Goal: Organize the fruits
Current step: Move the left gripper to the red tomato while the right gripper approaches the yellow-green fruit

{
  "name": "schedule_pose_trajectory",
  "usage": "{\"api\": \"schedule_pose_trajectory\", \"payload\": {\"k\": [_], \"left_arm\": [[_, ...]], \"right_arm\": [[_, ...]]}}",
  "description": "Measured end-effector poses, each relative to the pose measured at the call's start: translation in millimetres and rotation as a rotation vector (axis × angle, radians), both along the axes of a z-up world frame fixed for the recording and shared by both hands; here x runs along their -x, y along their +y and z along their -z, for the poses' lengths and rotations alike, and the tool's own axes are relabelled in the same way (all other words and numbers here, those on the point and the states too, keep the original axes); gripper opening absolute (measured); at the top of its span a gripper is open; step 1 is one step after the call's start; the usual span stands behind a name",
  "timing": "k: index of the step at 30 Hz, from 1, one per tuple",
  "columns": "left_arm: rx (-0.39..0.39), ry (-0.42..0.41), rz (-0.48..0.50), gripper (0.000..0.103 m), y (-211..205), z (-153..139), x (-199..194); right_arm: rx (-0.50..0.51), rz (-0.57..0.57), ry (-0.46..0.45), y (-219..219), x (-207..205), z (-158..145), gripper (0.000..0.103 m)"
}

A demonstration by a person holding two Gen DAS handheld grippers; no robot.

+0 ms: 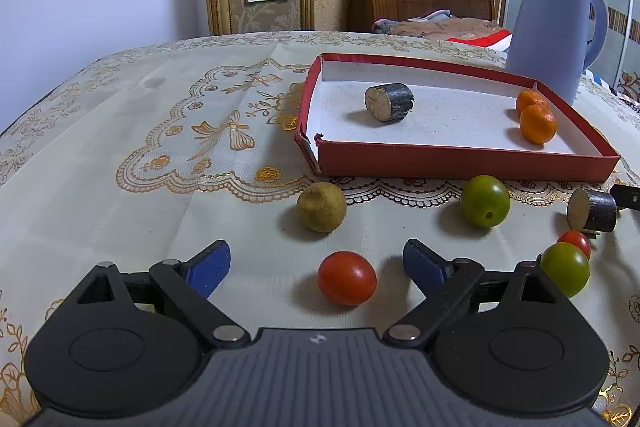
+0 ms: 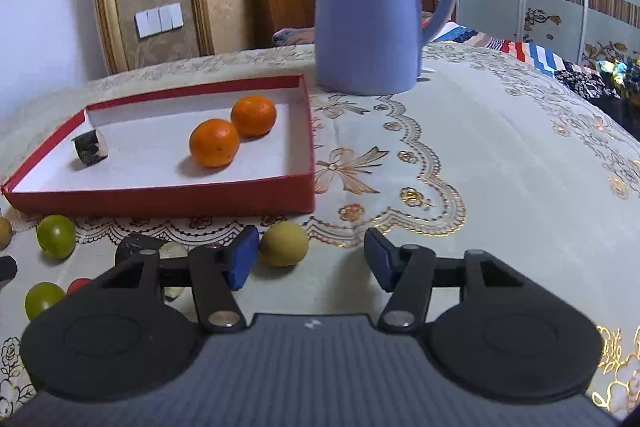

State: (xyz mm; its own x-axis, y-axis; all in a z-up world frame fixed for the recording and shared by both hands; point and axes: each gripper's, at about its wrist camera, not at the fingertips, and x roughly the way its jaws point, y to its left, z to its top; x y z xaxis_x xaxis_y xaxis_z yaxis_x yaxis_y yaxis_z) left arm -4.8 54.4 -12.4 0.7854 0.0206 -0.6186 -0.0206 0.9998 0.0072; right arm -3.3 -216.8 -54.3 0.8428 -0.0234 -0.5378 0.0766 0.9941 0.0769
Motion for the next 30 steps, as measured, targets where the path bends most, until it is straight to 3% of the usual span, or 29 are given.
{"api": "schedule_pose_trajectory", "payload": {"k": [3, 7, 9, 11, 12, 30], "left_arm": [[0.005, -0.002, 0.0, 0.094, 0.9, -0.3, 0.2], [0.005, -0.006, -0.004, 0.092, 1.5, -0.5, 0.2], [0.0, -0.012, -0.011, 0.085, 1.4, -0.9, 1.0], [0.002, -0.027, 0.004, 0.062, 1.2, -2.1, 4.6], [-0.002, -0.03, 0.014, 0.06, 0.3, -2.3, 6.2], [-0.016, -0.035, 0.033, 0.051, -2.5, -2.5, 9.1]], "right_arm": [[-0.002, -0.027, 0.005, 2.0, -0.9, 0.9, 0.044], [-0.014, -0.027, 0.017, 0.4, -3.0, 2.1, 0.043], [-0.016, -0.027, 0.016, 0.6, -2.9, 2.1, 0.043], [-0.022, -0.027, 0.014, 0.6, -2.9, 2.3, 0.043], [-0.025, -0.028, 0.013, -0.3, -3.0, 2.5, 0.043], [-0.043, -0.018, 0.007, -4.5, -0.6, 3.1, 0.038]]}}
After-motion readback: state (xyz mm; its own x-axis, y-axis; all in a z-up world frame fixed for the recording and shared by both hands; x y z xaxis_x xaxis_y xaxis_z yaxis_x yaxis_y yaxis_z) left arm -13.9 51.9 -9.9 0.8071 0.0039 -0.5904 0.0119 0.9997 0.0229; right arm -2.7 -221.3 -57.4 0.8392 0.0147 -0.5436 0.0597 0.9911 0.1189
